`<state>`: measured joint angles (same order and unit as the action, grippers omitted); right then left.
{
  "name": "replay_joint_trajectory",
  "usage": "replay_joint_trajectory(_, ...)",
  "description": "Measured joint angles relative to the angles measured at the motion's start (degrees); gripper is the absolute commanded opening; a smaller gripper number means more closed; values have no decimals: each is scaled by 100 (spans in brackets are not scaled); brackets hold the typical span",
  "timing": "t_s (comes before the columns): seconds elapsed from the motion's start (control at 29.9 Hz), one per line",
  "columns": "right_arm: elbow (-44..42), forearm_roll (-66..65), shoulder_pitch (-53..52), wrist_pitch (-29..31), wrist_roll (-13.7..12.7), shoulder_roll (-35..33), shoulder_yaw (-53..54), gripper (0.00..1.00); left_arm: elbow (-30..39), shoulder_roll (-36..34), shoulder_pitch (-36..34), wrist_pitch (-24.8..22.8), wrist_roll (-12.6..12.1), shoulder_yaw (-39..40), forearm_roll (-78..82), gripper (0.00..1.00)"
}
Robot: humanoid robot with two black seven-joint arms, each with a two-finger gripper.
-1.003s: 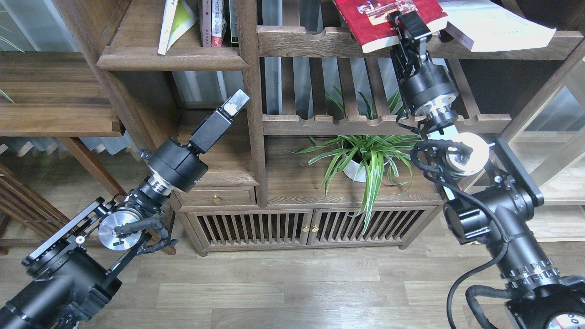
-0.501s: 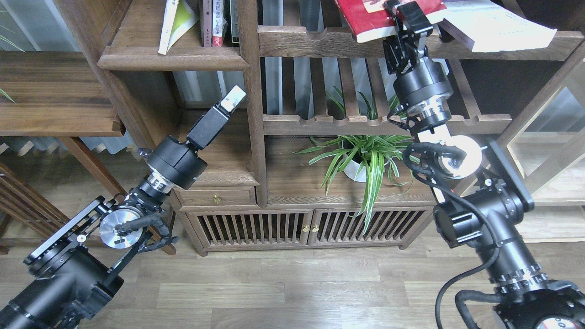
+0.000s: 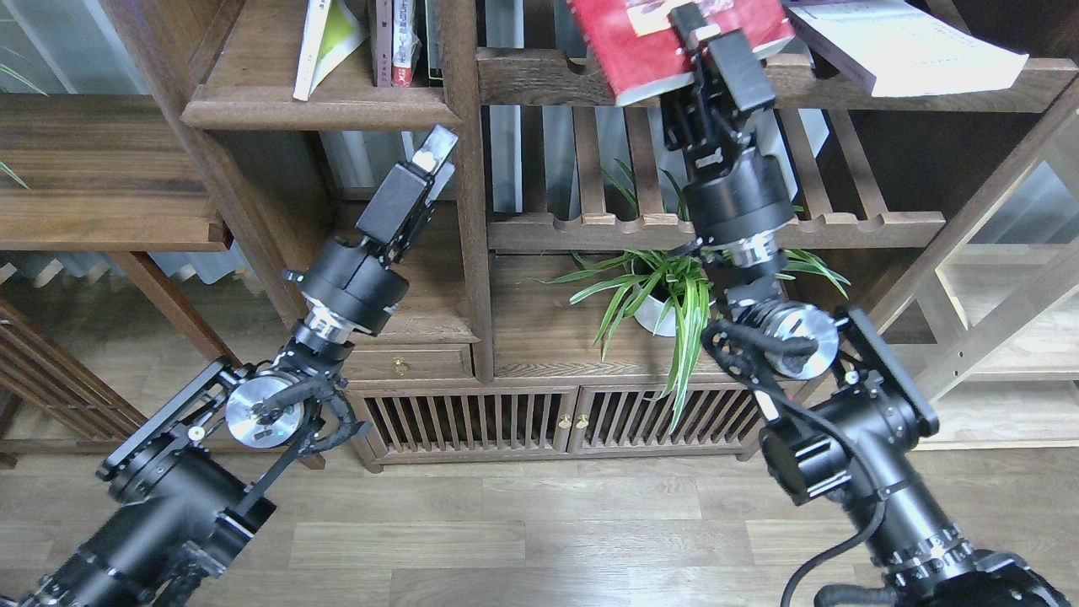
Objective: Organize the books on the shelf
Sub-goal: 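Pull the red book down between both grippers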
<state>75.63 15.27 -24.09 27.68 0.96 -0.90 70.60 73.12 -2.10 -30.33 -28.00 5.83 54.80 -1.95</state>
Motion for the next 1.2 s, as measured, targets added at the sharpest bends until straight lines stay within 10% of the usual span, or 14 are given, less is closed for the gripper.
replay_joint_trajectory(1.2,41,-190,705,33,-170,90,-455,5,-168,210,-839,0,-329,-29,-448,89)
